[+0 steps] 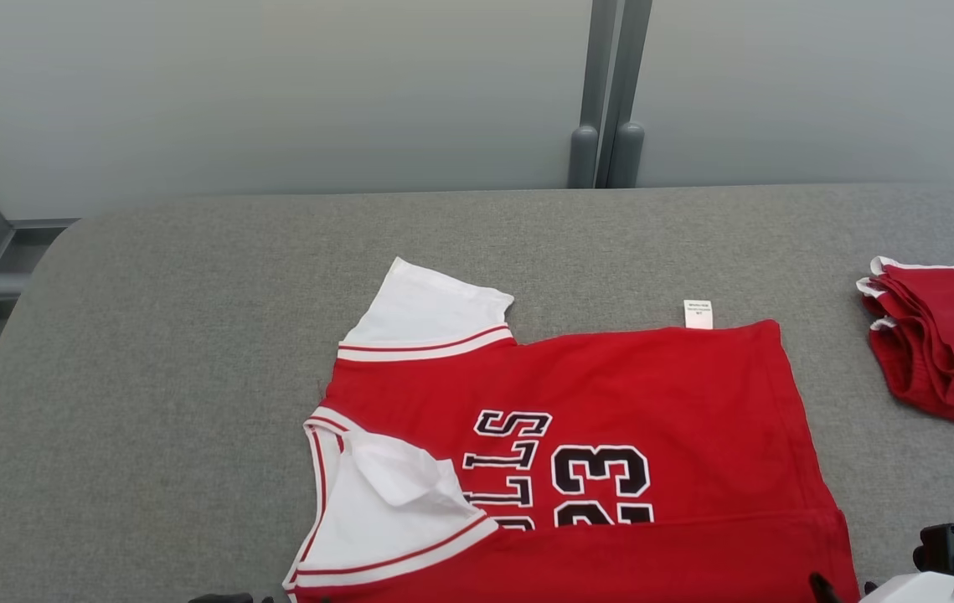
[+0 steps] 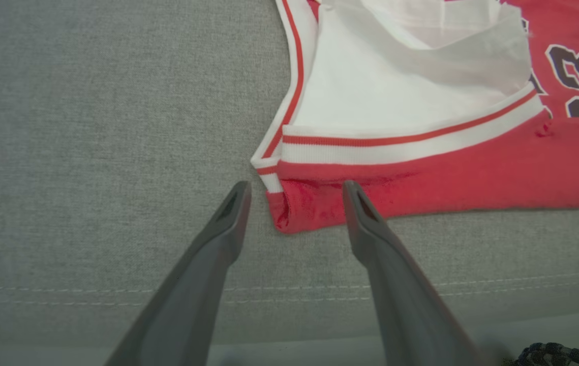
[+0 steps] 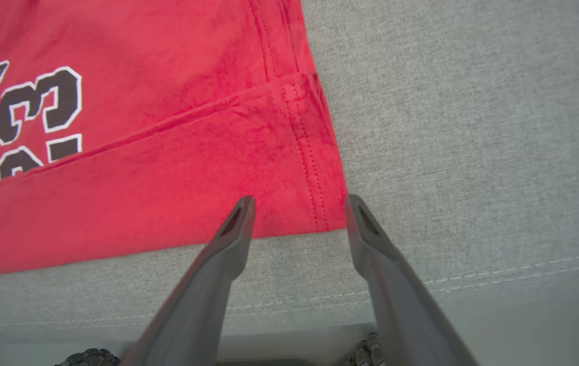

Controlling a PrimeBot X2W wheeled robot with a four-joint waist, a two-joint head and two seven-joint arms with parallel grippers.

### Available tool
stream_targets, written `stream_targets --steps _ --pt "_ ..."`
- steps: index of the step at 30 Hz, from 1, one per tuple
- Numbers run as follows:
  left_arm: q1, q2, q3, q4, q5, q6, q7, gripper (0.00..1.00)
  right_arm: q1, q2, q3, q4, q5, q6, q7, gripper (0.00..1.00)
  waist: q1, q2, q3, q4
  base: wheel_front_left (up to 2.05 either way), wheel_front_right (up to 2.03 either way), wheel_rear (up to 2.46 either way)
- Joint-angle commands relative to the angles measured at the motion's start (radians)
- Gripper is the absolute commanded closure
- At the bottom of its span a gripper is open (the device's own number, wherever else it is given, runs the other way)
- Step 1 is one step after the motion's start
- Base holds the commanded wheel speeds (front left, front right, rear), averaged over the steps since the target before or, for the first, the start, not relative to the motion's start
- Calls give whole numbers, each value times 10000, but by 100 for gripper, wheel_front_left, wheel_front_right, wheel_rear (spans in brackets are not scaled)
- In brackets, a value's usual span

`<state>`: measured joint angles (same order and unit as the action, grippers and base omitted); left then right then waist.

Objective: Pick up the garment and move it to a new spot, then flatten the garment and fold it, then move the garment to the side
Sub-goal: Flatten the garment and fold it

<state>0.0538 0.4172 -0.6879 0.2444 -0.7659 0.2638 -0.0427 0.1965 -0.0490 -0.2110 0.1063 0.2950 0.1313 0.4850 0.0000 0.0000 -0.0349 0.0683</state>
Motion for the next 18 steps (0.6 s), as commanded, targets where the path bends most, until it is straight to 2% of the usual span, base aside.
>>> stream_targets --steps 1,4,8,14,18 --pt "-211 -34 57 78 148 -21 -220 0 66 -32 21 -23 -81 -11 -183 0 0 0 -23 19 0 0 0" --pt "-320 -102 180 163 156 -23 -515 0 39 -33 -21 -56 -139 -11 -499 0 0 0 -46 51 0 0 0" --pt "-588 -94 549 158 375 83 -1428 0 -44 -32 111 -105 -200 -11 -1217 0 0 0 -155 141 0 0 0" --pt "-932 -200 1264 253 550 198 -2089 0 -630 -21 778 -364 -29 -8 -2938 0 0 0 -374 94 0 0 0" --pt "-1118 -334 1790 106 731 -69 -2220 0 -1072 -30 1175 -199 43 -8 -3874 0 0 0 -536 104 0 0 0"
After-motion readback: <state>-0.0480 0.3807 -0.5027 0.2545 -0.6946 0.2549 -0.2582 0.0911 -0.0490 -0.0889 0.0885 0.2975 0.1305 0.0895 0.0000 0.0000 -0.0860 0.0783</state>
